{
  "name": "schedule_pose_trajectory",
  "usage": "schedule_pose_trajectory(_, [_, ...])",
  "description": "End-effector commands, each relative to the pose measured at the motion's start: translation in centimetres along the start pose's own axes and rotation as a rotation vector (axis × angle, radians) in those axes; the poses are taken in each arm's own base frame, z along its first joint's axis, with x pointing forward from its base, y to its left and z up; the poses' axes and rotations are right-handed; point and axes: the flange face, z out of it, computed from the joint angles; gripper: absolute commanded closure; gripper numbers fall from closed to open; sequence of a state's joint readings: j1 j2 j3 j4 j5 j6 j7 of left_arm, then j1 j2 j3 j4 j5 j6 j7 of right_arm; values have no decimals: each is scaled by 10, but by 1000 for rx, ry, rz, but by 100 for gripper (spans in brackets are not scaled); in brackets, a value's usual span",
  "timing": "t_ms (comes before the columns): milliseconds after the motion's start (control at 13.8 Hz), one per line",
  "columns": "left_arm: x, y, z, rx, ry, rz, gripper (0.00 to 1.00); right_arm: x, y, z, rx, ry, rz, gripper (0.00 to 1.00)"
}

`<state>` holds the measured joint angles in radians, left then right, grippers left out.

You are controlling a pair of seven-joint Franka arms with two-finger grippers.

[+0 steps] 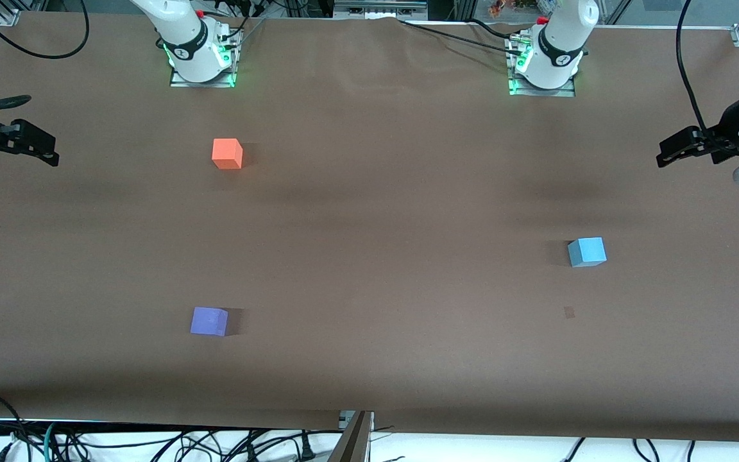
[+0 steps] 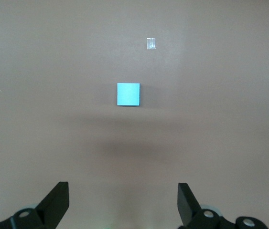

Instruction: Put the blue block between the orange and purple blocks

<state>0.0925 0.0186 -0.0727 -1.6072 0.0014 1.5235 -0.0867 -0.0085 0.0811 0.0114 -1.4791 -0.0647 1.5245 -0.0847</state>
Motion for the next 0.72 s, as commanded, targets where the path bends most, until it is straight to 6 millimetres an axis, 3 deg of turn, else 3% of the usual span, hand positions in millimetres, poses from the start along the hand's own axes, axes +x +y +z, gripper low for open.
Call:
schedule_pose_trajectory(0, [-3,-1,1,5,6,8,0,-2,3,0,15,4,-4,0])
schedule_pose_trajectory(652, [-1,-2,5,5,-5,50,0,-2,2,0,15,8,-5,0])
